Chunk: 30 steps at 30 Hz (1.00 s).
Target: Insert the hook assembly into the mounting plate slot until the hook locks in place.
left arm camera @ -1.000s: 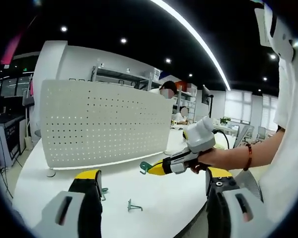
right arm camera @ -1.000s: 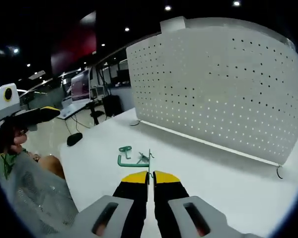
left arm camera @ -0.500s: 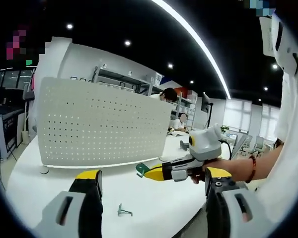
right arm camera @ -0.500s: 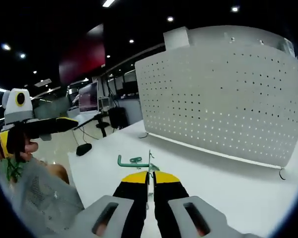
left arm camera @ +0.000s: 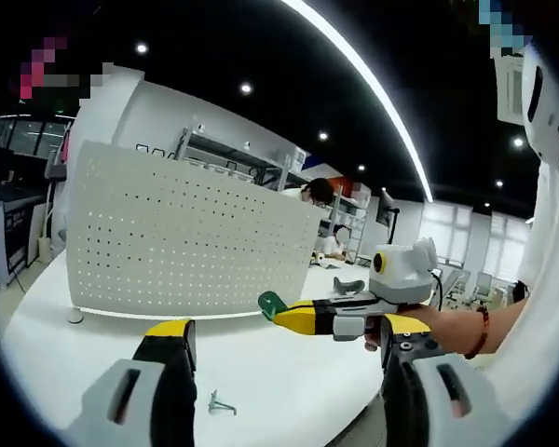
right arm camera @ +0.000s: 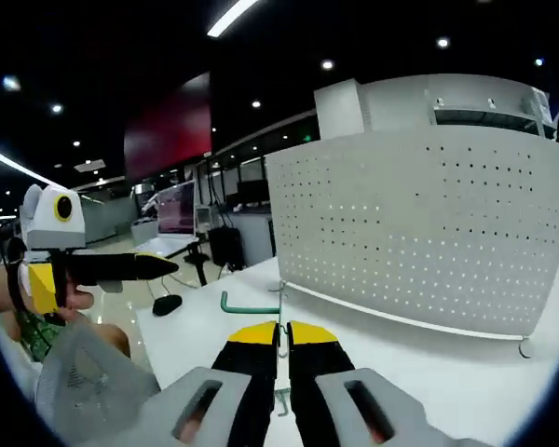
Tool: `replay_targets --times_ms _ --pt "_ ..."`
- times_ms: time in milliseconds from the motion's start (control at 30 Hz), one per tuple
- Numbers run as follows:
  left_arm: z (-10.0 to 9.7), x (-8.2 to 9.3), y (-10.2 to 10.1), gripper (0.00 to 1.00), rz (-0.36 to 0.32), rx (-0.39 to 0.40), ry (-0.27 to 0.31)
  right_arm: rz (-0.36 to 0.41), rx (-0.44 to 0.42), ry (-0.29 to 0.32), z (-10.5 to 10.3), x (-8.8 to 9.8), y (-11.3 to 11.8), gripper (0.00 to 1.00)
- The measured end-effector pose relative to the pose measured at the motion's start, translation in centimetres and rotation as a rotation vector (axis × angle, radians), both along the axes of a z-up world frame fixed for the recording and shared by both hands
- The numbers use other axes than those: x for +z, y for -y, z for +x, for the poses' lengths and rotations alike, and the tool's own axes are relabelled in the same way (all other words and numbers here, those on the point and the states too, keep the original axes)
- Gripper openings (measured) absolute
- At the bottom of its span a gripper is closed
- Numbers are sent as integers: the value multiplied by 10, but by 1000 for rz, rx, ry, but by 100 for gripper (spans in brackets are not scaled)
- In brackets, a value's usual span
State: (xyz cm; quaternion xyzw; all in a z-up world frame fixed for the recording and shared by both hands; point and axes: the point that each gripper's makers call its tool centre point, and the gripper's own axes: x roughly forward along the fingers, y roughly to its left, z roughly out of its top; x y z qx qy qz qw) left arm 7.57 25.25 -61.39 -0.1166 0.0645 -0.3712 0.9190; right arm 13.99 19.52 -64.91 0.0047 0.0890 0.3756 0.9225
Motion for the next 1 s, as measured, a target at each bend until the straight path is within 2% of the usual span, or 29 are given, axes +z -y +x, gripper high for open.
replay_targets --times_ms 233,333,433,567,667,933,1000 --pt "3 8 0 76 -53 -6 -3 2 17 36 -6 12 -7 2" --pt "3 9 1 74 -58 -7 -6 13 19 42 -8 15 -9 2" --pt "4 8 2 72 -59 -11 -13 20 38 77 -13 22 -14 2" --pt "4 9 3 69 -138 -21 -60 23 45 86 -13 25 -16 2" --pt "5 9 2 63 -142 -17 -68 20 44 87 -13 27 -16 2" --pt "5 6 4 59 -147 -36 -93 15 71 103 -18 29 -24 2" --pt "6 4 5 59 -154 -42 -119 18 82 109 -20 30 -27 2"
